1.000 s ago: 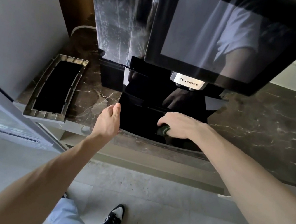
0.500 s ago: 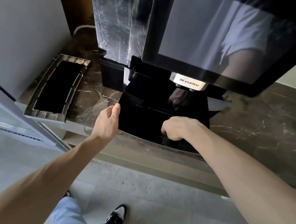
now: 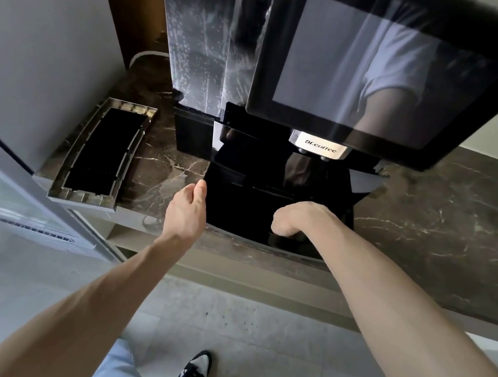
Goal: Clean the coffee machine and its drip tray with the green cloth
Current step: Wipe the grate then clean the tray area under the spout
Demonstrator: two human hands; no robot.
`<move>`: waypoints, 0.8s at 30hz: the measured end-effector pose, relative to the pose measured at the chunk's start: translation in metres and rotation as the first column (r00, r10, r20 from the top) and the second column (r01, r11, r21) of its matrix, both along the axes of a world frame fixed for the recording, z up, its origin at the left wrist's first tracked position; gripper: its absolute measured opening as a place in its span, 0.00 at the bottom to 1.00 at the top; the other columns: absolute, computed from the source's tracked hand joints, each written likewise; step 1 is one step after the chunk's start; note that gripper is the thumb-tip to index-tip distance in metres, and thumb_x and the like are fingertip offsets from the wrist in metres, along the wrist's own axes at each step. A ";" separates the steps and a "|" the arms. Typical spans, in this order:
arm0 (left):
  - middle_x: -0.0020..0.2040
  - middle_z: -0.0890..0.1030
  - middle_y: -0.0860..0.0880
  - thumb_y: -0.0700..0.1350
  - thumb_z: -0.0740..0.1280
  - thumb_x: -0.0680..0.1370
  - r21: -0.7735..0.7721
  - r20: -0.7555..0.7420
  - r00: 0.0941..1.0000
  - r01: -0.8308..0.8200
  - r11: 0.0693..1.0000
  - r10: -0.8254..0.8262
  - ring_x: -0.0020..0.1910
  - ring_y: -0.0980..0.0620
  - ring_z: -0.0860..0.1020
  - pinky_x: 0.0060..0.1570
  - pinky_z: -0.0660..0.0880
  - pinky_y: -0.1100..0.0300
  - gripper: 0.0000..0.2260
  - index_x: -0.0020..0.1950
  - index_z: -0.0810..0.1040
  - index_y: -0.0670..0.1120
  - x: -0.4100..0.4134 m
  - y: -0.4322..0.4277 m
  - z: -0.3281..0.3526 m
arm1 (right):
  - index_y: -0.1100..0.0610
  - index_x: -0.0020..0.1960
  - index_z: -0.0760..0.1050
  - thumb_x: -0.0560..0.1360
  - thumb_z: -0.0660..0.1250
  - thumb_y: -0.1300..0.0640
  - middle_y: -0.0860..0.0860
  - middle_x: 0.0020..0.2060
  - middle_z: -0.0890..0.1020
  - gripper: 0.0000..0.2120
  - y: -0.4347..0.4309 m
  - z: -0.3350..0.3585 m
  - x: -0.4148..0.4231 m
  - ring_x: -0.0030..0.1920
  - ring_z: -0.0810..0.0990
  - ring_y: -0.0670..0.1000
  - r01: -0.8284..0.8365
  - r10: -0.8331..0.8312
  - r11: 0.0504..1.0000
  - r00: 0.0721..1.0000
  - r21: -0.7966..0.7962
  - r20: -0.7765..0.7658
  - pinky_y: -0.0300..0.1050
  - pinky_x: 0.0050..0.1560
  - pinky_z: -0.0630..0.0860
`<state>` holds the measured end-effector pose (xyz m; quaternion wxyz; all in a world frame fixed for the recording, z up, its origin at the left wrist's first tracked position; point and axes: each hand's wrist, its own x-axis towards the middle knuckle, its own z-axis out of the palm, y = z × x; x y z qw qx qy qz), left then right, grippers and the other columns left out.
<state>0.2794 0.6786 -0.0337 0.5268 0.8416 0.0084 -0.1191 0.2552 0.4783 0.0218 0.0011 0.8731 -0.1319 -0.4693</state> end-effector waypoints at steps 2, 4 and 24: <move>0.35 0.71 0.50 0.54 0.51 0.87 0.002 0.000 1.000 -0.007 1.000 0.007 0.36 0.51 0.70 0.48 0.69 0.49 0.20 0.37 0.67 0.48 -0.001 0.000 0.002 | 0.63 0.71 0.72 0.84 0.50 0.62 0.55 0.65 0.74 0.20 -0.003 0.005 0.001 0.50 0.74 0.51 0.164 -0.168 0.979 0.986 0.125 0.020 0.45 0.56 0.64; 0.37 0.73 0.50 0.54 0.51 0.87 0.016 -0.011 1.000 -0.009 1.000 0.010 0.37 0.51 0.71 0.49 0.70 0.48 0.20 0.38 0.67 0.48 -0.001 -0.002 0.005 | 0.62 0.73 0.70 0.82 0.55 0.59 0.57 0.74 0.69 0.21 -0.012 0.004 0.003 0.66 0.73 0.56 0.292 -0.301 0.930 0.954 0.223 0.006 0.46 0.64 0.66; 0.40 0.77 0.48 0.55 0.51 0.87 0.009 -0.021 1.000 -0.013 1.000 0.013 0.40 0.51 0.74 0.50 0.71 0.49 0.21 0.43 0.72 0.44 0.000 0.000 0.006 | 0.59 0.63 0.80 0.74 0.68 0.71 0.54 0.61 0.79 0.19 0.030 -0.019 0.006 0.65 0.74 0.52 0.414 -0.711 0.441 0.702 0.797 0.029 0.43 0.67 0.67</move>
